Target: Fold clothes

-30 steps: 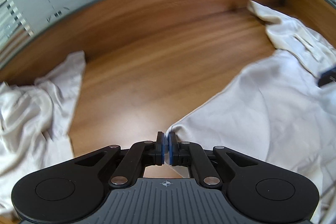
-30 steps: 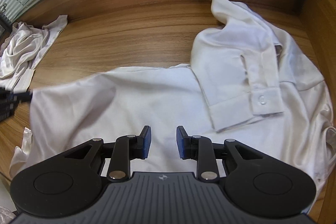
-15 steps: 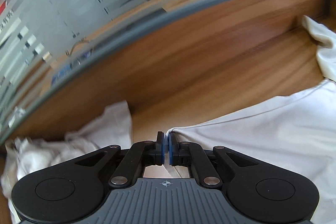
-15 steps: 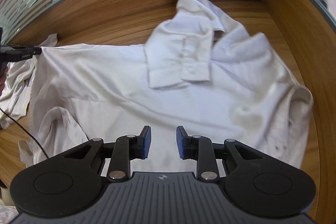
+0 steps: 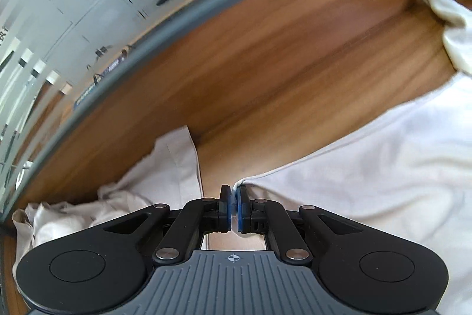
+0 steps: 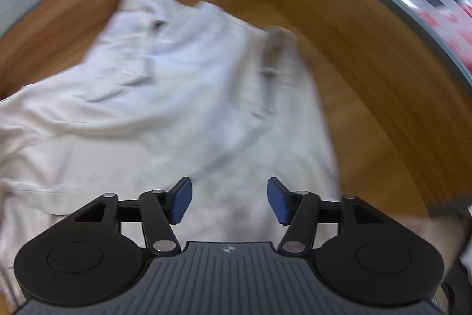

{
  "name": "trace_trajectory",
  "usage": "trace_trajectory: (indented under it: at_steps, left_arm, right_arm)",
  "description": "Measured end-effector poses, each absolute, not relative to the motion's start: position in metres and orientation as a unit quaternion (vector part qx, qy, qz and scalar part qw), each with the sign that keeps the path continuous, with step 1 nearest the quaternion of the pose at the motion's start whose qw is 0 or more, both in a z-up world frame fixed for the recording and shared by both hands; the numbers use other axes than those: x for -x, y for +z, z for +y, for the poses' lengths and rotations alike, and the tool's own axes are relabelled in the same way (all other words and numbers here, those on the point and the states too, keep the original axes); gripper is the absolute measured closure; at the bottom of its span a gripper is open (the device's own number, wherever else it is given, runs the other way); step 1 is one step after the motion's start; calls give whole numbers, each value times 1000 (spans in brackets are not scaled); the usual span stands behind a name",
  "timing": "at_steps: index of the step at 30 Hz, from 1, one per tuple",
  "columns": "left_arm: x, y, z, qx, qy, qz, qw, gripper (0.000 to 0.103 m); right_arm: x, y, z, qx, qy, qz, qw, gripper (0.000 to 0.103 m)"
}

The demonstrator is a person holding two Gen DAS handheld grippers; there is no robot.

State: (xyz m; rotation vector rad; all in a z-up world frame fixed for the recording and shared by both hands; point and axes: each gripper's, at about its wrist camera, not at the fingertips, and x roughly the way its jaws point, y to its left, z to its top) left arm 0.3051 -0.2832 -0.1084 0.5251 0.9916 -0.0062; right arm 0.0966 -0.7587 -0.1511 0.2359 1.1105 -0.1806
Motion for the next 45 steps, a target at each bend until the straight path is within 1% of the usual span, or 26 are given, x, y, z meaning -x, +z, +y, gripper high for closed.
trace_trajectory:
  at_steps: [3,4,8,10,11,13,14,15,20,27,34,37,45]
  left_arm:
    - [-299,-112,-281,-243,-5,482,842,97]
    - [-297,-113,-281,-240,-5,486,840,97]
    - [-296,-118,-280,-233,-3,501,833,97]
    - [-296,-120,-278,-233,-1,507,830,97]
    - [-295,-121,-278,-232,0,509,829,97]
    - [-291,-123,-274,-234,1,514,826,97]
    - [-290,-125,-271,-234,2,517,823,97]
    - [-289,-127,-269,-234,3,520,822,97]
    - [-269,-137,-251,-222,15,539,813,97]
    - [-207,-152,-222,-182,57,570,799,97]
    - [-126,-147,-198,-100,120,593,790,97]
    - [-89,-147,-197,-83,145,602,781,97]
    - [5,-137,-198,28,253,618,744,97]
  right_arm:
    - [-77,-157,-772,-111,-126,526,834,26]
    - [-70,-160,-775,-110,-137,526,832,24]
    - [-53,-171,-783,-122,-162,537,819,24]
    - [-48,-175,-779,-125,-158,539,818,27]
    - [-46,-176,-775,-123,-156,539,819,32]
    - [-45,-178,-771,-117,-154,539,820,53]
    - [-46,-180,-770,-115,-157,539,820,84]
    - [-48,-181,-769,-112,-160,539,820,96]
    - [-60,-182,-771,-104,-153,538,822,100]
    - [-95,-183,-770,-66,-120,541,830,101]
    - [-153,-183,-753,-13,-52,534,844,101]
    - [-179,-183,-738,14,-18,531,847,101]
    - [-249,-184,-686,82,80,510,852,101]
